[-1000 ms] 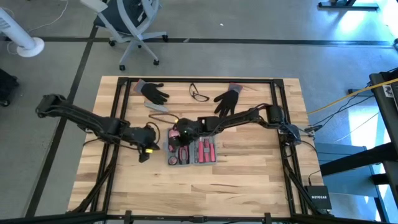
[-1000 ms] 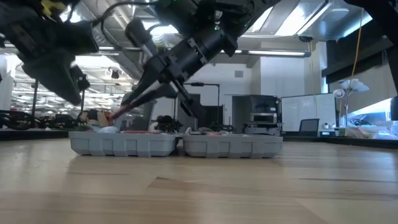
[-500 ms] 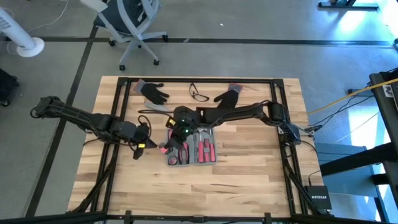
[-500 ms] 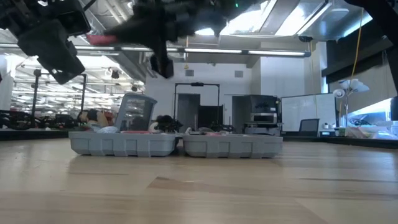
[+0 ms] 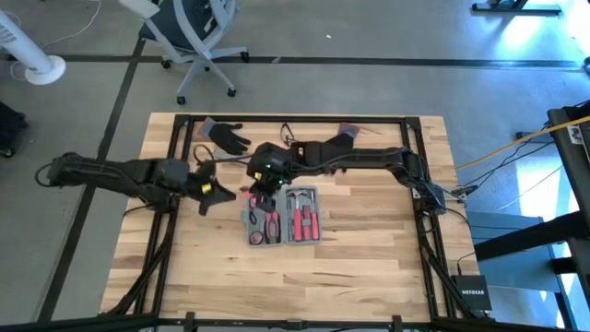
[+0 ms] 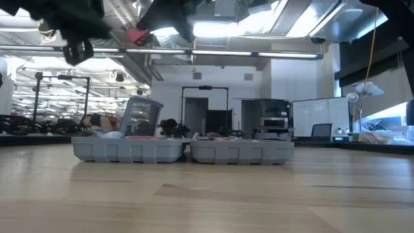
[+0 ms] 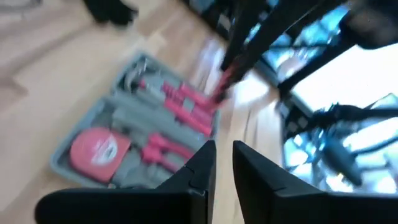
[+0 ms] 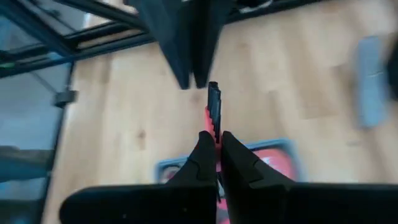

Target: Prefit tool cases

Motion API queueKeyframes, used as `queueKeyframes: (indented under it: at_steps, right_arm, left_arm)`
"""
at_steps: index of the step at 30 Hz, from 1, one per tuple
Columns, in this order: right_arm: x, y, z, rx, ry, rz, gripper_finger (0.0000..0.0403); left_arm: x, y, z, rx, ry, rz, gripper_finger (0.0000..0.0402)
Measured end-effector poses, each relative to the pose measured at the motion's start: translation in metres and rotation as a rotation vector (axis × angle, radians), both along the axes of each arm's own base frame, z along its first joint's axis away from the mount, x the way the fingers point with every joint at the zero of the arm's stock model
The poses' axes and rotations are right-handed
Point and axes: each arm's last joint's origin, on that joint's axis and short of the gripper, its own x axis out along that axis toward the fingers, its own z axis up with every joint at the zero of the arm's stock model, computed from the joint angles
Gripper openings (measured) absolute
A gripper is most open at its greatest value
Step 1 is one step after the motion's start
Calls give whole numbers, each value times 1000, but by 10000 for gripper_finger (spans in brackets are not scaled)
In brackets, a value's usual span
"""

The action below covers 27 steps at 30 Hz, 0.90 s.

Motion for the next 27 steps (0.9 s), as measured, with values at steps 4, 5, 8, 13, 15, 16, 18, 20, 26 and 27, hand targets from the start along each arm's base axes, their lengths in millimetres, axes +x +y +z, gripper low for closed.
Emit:
queueKeyframes:
  at_steps: [4, 5, 8, 13, 15, 16, 18, 20, 26, 27]
  right_arm:
    - [-10, -5, 25, -191, 21, -62, 0]
    - [-12, -7, 31, -245, 24, -81, 0]
    - [-17, -10, 49, -389, 11, -119, 0]
    - [-22, -2, 69, -679, -59, -74, 0]
    - [-24, 8, 74, -836, -52, 3, 0]
    - [-24, 13, 75, -913, -42, 51, 0]
    - [-24, 24, 76, -1056, -26, 132, 0]
    - [-23, 34, 80, -1165, -32, 178, 0]
    - [-16, 46, 100, -1458, -106, 198, 0]
    - [-15, 45, 102, -1476, -116, 188, 0]
  left_arm:
    - [-11, 16, 27, -8, -124, 125, 55]
    - [-14, 21, 33, -20, -159, 175, 56]
    - [-21, 32, 46, -142, -267, 315, 58]
    - [-23, 39, 54, -508, -390, 361, 59]
    - [-22, 39, 57, -723, -424, 371, 59]
    - [-21, 39, 60, -814, -454, 366, 59]
    - [-22, 38, 72, -954, -560, 320, 59]
    - [-22, 37, 86, -1015, -703, 265, 59]
    - [-21, 34, 101, -1077, -818, 150, 59]
    - [-19, 33, 99, -1096, -771, 123, 59]
